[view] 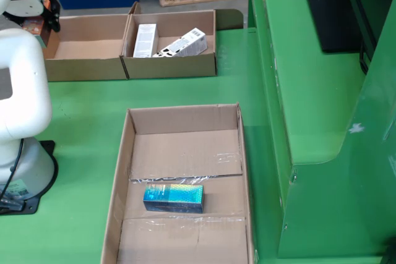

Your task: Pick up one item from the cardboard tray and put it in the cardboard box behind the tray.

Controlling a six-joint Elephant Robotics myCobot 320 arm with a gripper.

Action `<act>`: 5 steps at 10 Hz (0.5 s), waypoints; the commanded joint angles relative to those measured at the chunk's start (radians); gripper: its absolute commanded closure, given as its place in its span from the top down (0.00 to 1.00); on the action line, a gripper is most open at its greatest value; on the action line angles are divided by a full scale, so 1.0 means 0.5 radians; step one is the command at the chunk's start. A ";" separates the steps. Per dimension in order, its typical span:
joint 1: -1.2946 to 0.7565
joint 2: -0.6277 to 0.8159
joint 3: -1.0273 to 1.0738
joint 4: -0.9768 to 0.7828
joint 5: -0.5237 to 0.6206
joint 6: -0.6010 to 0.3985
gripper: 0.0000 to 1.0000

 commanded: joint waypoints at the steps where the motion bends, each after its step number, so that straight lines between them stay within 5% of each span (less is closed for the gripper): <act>1: -1.423 -0.045 -0.527 0.734 0.488 -1.107 0.00; 2: -1.626 0.013 -0.970 1.075 0.580 -1.289 0.00; 4: -1.691 0.091 -1.262 1.273 0.603 -1.351 0.00; 5: -1.783 0.262 -1.809 1.617 0.651 -1.437 0.00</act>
